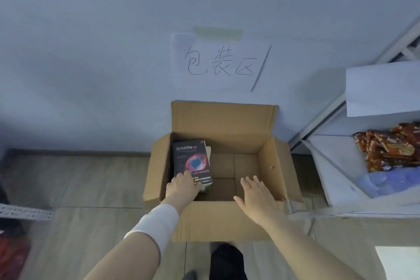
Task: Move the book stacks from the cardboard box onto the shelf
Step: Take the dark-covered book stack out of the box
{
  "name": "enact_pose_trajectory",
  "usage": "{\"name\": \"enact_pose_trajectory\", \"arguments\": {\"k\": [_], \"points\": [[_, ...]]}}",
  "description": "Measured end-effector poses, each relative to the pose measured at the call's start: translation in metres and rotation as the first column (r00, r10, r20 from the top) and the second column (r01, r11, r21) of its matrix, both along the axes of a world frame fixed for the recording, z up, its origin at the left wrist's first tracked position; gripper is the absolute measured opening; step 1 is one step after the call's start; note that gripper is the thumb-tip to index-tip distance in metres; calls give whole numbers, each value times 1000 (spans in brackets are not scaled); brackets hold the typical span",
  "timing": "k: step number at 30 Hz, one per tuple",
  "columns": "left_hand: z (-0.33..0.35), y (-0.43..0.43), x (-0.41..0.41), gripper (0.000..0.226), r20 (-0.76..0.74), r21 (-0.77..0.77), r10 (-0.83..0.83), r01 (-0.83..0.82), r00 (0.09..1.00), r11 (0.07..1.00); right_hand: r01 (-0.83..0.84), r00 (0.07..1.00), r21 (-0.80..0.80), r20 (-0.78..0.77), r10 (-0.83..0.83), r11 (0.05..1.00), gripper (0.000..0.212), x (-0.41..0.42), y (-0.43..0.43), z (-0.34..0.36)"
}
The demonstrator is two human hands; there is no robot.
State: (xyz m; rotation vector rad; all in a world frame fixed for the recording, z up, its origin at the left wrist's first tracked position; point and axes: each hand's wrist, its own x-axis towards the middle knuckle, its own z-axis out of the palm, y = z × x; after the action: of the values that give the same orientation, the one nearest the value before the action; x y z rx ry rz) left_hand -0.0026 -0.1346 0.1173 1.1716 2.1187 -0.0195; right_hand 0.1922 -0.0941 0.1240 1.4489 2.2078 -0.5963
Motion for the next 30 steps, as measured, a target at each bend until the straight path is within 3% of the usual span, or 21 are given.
{"name": "enact_pose_trajectory", "arguments": {"k": [7,15,19,24,30], "points": [[-88,12,-21,53,142,-179,335,-308,932,934,156,969,-319,-132,-207,935,72,-29,40,-66],[-201,51,-52,74,266,-148,576,-558,773,817,329,842,-397,-287,-457,857,74,-119,150,-175],[-246,52,-60,70,303,-117,626,-623,719,773,358,793,-474,-300,-530,804,58,-144,171,-229],[-267,53,-64,65,372,-155,721,-727,584,669,438,693,-566,-283,-663,698,51,-154,177,-271],[-277,57,-59,76,296,-188,805,-795,514,577,458,617,-667,-238,-750,588,31,-156,188,-282]]}}
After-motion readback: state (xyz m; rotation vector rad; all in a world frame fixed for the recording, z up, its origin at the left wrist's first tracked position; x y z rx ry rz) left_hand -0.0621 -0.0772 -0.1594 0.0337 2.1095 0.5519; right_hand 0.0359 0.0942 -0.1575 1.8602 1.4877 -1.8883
